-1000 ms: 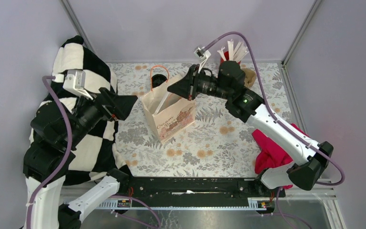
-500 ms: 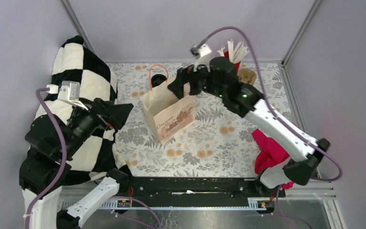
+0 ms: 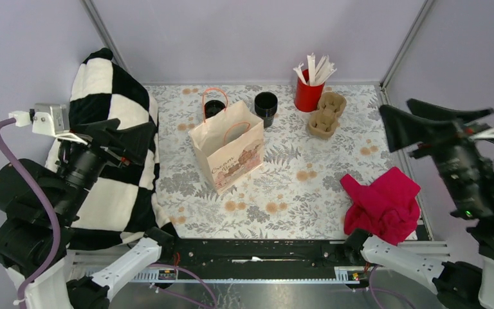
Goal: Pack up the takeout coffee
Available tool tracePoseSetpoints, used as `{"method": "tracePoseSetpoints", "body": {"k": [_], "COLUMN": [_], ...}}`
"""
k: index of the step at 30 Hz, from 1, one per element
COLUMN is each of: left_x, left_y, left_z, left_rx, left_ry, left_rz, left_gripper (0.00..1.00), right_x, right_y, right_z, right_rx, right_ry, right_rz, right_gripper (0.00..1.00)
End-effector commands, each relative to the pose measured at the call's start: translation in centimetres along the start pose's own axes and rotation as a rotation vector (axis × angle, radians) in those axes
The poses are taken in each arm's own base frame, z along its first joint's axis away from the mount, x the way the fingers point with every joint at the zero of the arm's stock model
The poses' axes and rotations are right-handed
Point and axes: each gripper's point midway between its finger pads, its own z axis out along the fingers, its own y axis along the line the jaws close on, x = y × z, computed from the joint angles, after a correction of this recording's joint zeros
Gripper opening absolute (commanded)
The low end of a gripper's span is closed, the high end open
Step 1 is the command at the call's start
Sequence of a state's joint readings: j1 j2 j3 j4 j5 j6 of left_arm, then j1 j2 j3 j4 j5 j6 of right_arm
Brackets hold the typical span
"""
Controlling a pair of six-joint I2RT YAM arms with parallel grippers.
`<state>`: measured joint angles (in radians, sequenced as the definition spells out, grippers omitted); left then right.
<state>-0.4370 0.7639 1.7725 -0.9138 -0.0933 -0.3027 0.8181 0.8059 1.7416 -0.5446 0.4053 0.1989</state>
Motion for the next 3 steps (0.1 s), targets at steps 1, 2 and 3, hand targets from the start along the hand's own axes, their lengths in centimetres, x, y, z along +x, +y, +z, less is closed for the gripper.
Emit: {"method": "tracePoseSetpoints", "body": {"k": [1,2,3], "left_x": [-1.22,-1.37,-1.46], "left_y": [0.42,0.33,0.26], "left_z": [1.41,1.44,1.57], "left_rx": [-0.035,-0.032,-0.031], "left_ry": [-0.025,-0.028,-0.028], "left_rz": [0.044,0.043,0.042], "left_gripper": [0.99,0.99,0.99], "right_x": [-0.01,-0.03,0.18], "right_y": [-1.02,-1.51,-1.98], "right_z": [-0.16,-0.16,0.00], "right_rx": [0.048,0.075,0.103], "right_ry": [-0.024,-0.029,-0.021], "right_rz": [0.009,0.006,-0.009], "right_gripper": [1.00,1.00,1.00]}}
